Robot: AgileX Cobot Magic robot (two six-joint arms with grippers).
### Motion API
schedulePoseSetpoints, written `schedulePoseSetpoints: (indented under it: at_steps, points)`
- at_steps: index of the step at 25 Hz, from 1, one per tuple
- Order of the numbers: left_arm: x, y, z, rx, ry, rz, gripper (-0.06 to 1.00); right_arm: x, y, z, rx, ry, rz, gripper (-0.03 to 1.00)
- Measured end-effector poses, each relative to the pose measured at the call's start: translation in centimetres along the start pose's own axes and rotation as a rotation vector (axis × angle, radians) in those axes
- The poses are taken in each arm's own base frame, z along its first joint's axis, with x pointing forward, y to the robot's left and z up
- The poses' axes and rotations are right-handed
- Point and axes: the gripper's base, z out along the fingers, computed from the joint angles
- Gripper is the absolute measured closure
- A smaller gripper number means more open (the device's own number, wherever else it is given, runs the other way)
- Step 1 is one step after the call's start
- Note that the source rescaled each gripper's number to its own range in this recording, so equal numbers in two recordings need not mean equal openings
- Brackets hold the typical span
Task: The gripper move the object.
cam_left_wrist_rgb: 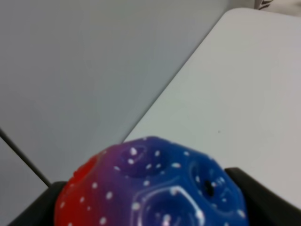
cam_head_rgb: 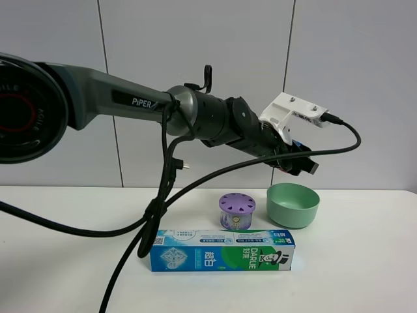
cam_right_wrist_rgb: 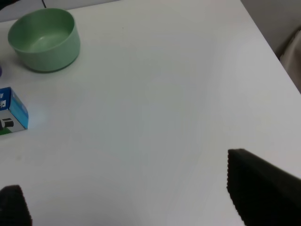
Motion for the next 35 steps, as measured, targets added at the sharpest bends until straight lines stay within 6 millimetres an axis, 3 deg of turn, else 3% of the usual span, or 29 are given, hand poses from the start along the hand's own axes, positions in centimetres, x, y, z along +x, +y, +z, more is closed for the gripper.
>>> schedulePoseSetpoints:
  at_steps: [8, 21, 35]
  points:
    - [2.1, -0.1, 1.2, -0.035, -0.006, -0.056, 0.93, 0.0, 0.0, 0.0, 0.0, 0.0, 0.0, -0.03]
    - [3.4, -2.0, 2.0, -0.017, 0.004, -0.048, 0.93, 0.0, 0.0, 0.0, 0.0, 0.0, 0.0, -0.03]
    - [3.9, -2.0, 2.2, -0.015, 0.014, 0.016, 0.93, 0.0, 0.0, 0.0, 0.0, 0.0, 0.0, -0.03]
